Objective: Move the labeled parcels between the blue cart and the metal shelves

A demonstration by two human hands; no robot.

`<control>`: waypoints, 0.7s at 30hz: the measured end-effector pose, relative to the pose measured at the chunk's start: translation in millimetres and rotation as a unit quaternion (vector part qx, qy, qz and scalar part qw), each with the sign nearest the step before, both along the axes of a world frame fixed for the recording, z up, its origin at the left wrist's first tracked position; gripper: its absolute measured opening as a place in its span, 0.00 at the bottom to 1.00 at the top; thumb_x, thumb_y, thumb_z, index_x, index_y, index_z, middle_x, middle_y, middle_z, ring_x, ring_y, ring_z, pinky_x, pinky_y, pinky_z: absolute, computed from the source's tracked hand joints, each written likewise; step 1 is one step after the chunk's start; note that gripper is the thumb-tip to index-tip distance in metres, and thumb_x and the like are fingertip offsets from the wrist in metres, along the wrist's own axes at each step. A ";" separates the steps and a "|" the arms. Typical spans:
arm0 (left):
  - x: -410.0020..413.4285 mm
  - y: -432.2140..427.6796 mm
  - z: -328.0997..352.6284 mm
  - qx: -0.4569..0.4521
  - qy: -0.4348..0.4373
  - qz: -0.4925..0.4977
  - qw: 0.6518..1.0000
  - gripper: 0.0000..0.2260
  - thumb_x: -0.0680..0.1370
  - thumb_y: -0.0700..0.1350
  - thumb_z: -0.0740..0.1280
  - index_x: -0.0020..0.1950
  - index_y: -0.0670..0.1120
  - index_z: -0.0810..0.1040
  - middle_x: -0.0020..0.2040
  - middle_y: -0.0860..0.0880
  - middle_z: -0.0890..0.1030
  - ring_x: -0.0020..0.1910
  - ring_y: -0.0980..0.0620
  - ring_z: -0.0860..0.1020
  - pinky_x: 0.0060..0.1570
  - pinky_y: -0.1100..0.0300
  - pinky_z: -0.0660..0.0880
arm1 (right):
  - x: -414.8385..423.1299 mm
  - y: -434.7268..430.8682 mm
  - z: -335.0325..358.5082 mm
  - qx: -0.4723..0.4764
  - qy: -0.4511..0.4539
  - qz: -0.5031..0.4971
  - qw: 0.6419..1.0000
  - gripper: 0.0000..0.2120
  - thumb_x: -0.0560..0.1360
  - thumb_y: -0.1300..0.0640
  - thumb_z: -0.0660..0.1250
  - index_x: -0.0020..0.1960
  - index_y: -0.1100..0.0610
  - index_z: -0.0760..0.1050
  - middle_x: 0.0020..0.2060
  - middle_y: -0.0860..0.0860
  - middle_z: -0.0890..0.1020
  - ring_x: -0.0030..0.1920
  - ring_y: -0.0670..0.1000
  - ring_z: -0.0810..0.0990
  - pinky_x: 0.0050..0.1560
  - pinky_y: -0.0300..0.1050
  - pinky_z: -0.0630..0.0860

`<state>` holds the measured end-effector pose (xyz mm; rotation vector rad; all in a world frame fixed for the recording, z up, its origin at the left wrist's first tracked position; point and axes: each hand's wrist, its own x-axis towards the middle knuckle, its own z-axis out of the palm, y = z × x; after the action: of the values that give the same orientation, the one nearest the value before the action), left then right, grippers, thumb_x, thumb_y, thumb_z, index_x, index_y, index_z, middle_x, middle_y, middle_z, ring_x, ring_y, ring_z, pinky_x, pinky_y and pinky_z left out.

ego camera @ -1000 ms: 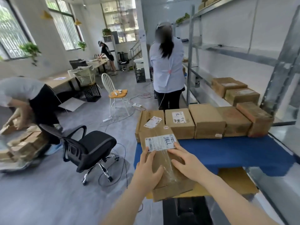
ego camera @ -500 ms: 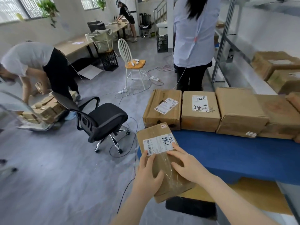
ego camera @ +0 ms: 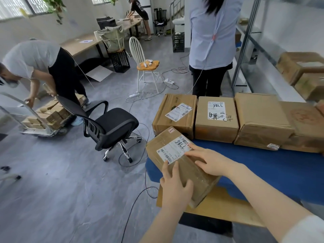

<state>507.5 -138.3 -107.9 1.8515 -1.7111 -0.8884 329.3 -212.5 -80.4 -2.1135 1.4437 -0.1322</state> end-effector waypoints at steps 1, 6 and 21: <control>-4.0 0.0 1.3 0.000 -0.001 0.005 1.000 0.28 0.76 0.52 0.60 0.75 0.56 0.56 0.76 0.57 0.43 0.67 0.45 0.58 0.62 0.54 0.63 | 1.3 3.9 -0.3 -0.021 0.017 -0.015 1.000 0.23 0.80 0.53 0.56 0.70 0.31 0.59 0.75 0.34 0.49 0.74 0.49 0.58 0.67 0.51 0.66; 10.5 -30.1 19.9 -0.063 -0.129 0.013 0.989 0.23 0.76 0.50 0.57 0.72 0.53 0.63 0.72 0.49 0.60 0.62 0.45 0.63 0.49 0.55 0.67 | 25.8 51.1 -14.6 -0.137 0.086 -0.180 0.970 0.22 0.80 0.43 0.52 0.73 0.37 0.57 0.78 0.46 0.48 0.77 0.55 0.46 0.73 0.63 0.49; 69.0 -69.0 8.0 -0.088 -0.138 -0.004 0.986 0.19 0.77 0.55 0.61 0.68 0.57 0.67 0.68 0.49 0.61 0.65 0.45 0.62 0.54 0.51 0.71 | 3.6 56.2 -33.5 -0.084 -0.064 -0.245 0.964 0.22 0.79 0.46 0.59 0.72 0.38 0.62 0.77 0.45 0.40 0.73 0.48 0.28 0.71 0.54 0.58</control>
<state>576.5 -207.3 -99.9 1.9167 -1.8932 -0.4799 332.9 -156.3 -114.0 -1.7875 1.9026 -0.5868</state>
